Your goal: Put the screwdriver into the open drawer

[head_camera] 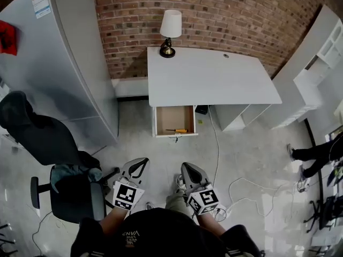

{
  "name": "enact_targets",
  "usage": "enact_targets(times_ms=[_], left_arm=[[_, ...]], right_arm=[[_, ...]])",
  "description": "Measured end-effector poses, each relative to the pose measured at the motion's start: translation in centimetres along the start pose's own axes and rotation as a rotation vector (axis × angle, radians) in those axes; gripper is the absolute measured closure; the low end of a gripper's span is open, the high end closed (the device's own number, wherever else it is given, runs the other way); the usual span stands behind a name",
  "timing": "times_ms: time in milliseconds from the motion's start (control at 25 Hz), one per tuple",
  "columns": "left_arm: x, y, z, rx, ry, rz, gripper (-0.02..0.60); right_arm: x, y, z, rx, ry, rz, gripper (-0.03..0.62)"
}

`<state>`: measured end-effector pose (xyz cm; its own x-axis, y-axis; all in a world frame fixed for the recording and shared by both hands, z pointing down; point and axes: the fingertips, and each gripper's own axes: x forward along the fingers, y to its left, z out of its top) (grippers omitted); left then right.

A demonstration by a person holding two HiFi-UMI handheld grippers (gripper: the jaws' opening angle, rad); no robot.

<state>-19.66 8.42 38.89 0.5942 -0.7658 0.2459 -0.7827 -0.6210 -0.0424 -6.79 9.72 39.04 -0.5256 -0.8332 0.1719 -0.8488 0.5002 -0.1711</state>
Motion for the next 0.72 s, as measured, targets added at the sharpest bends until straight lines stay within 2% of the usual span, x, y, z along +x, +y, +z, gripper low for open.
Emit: enact_targets(times_ms=[320,720], left_arm=[[-3.7,0.6,-0.1,-0.025,-0.016,-0.001,0.574],[-5.9,-0.4,-0.4,-0.021,-0.018,0.015,0.574]], right_arm=[[-0.8,2.9,0.3,-0.017,-0.005,0.003,0.598],[-2.4,3.8,0.5,-0.032,-0.012,-0.002,0.599]])
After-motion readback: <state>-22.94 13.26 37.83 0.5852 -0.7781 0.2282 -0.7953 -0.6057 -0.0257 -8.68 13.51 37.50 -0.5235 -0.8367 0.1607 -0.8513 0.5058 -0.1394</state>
